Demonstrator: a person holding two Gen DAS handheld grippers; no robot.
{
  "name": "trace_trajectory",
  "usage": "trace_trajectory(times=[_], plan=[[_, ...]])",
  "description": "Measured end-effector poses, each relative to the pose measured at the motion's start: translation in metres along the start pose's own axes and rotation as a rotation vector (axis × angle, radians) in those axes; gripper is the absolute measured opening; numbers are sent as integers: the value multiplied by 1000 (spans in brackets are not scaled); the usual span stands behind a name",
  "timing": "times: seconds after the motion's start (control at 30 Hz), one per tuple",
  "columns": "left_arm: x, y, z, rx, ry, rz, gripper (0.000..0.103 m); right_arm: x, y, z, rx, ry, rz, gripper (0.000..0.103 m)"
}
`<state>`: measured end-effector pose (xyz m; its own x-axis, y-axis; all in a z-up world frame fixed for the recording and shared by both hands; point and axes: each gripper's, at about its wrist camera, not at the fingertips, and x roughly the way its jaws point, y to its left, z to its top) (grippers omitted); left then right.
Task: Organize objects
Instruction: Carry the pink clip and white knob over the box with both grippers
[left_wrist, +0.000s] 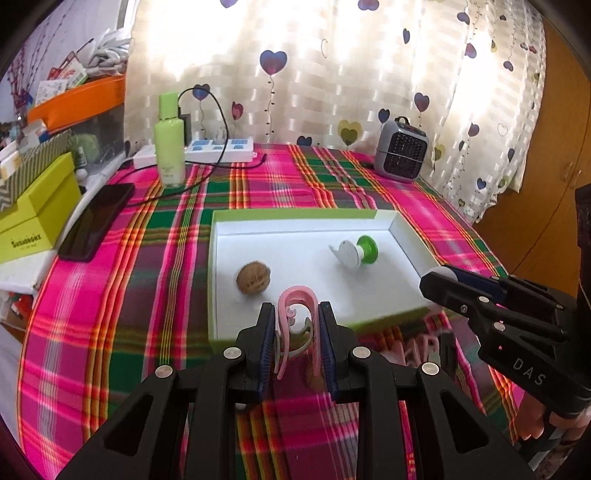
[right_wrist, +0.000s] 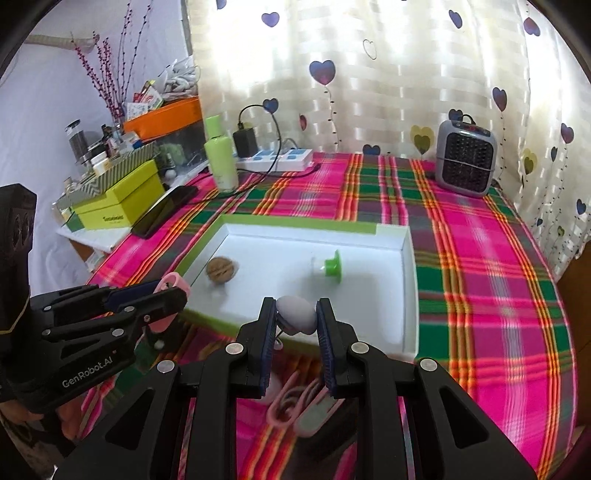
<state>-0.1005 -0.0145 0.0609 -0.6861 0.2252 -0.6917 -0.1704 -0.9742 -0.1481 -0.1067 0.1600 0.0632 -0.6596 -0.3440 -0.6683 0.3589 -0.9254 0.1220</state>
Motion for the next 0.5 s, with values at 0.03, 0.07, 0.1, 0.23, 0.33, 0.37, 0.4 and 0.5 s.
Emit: trace_trajectory(times=[0.03,0.07,0.1,0.23,0.33,0.37,0.4,0.5], plan=[[3,0,4,1,0,-3,21,3,-3,4,0,1,-5,23],[6,0,8,0,1,-5,21,4,-5,6,-2,1,-10,23],[9,0,11,1,2,-3,21,7,-7,8,-4,0,-16,23],[22,0,25,6,2,-3,21,19,-21,21,-2,2,-34,23],[34,1,34,1,13,-11,21,29,-29,27,-4,12,-50,23],[38,0,38,4,13,-10,21,32,-32,29,-4,17,-55,23],[41,-1,39,6,13,-9,21,34,-35,31,-3,19,-58,23],[55,-1,47,6,29,-13,21,44,-42,35,-1,31,-60,23]])
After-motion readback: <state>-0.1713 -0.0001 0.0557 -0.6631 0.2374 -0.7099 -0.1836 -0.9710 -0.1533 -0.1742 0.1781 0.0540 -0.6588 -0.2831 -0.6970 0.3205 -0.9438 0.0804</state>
